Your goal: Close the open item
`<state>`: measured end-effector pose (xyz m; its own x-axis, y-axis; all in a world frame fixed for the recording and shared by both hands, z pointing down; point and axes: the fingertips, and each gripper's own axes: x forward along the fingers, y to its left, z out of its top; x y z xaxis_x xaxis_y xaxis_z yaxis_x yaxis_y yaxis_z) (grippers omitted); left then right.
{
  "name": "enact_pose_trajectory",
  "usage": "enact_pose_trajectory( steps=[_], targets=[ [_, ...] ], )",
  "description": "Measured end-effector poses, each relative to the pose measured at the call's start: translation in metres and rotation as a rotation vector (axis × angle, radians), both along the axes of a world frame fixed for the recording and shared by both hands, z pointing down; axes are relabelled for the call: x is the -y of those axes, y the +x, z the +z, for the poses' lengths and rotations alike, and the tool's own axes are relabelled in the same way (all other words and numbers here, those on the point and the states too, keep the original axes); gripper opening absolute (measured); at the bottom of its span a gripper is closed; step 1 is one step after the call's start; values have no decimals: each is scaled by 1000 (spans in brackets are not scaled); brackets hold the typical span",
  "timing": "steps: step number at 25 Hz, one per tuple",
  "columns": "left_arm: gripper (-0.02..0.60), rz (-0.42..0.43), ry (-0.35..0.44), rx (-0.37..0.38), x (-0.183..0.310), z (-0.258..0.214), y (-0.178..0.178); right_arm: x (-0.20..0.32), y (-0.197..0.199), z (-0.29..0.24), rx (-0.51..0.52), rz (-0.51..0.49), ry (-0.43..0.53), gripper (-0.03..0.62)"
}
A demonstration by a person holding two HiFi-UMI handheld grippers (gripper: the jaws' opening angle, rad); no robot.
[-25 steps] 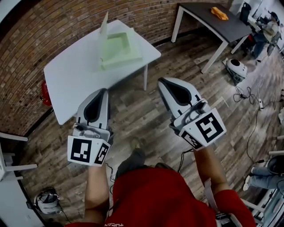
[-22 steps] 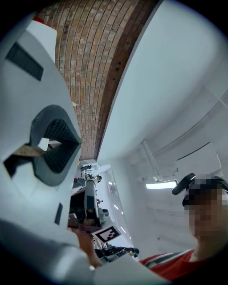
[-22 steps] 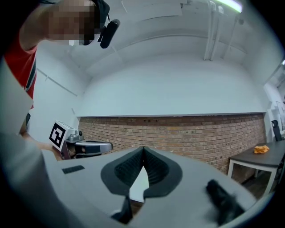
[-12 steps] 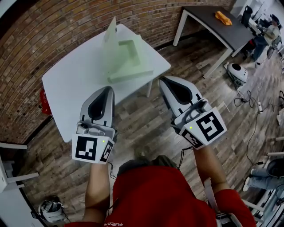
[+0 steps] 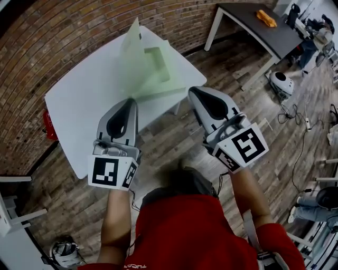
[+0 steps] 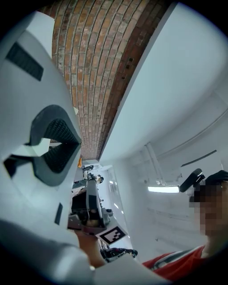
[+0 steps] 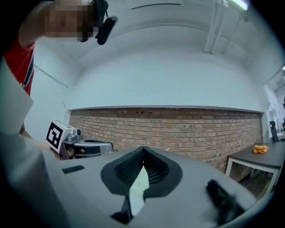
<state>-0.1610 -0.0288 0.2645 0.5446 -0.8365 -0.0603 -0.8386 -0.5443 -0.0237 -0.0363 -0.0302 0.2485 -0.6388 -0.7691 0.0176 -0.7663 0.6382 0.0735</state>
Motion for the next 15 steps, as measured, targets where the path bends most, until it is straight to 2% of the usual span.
enact_pose_trajectory(
  steps=[15],
  targets=[
    [12,-81,-48,46,62,22,5,79,8,12,-17,-44,-23,32]
  ],
)
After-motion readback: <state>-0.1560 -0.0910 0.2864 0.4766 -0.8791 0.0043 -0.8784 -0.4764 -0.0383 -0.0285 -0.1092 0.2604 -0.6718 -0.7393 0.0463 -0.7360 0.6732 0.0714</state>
